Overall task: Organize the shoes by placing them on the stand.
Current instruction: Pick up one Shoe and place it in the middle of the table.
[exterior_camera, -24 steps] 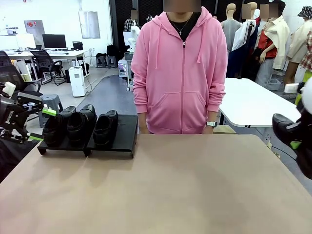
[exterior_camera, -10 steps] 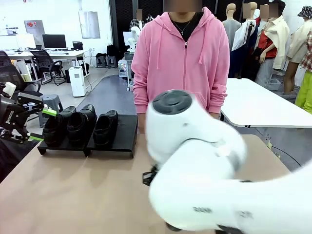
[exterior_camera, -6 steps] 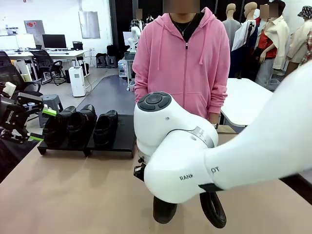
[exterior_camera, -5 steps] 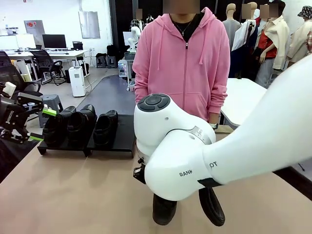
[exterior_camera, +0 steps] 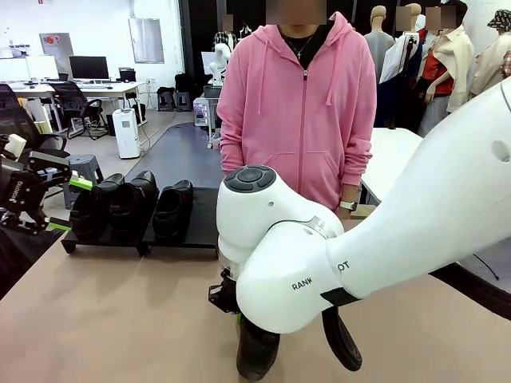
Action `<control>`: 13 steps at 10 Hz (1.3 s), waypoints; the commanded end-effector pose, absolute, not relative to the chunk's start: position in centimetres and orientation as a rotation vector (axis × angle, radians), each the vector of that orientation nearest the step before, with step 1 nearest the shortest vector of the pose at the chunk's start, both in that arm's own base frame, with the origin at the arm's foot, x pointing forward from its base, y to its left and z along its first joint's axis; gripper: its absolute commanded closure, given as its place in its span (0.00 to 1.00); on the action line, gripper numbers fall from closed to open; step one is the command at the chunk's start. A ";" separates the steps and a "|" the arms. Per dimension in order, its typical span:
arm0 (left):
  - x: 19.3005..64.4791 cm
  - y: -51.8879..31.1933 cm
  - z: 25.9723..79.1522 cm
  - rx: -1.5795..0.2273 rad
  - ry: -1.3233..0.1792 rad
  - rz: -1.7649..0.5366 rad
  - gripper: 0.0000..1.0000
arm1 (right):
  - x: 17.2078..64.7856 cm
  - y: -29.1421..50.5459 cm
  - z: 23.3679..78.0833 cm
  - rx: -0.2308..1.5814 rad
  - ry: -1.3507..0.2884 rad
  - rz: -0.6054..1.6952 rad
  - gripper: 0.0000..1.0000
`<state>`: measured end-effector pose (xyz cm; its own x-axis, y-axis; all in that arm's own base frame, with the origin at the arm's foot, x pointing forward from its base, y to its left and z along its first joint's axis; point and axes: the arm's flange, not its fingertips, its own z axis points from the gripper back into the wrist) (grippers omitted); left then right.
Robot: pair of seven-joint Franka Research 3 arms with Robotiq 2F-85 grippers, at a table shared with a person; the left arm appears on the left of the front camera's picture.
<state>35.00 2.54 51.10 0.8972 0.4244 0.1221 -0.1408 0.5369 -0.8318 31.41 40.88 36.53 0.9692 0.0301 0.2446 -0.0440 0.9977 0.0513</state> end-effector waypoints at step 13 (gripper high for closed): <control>34.9 2.6 51.4 -0.953 -0.320 0.352 0.00 | 22.5 2.6 55.8 0.578 -0.252 -0.037 0.00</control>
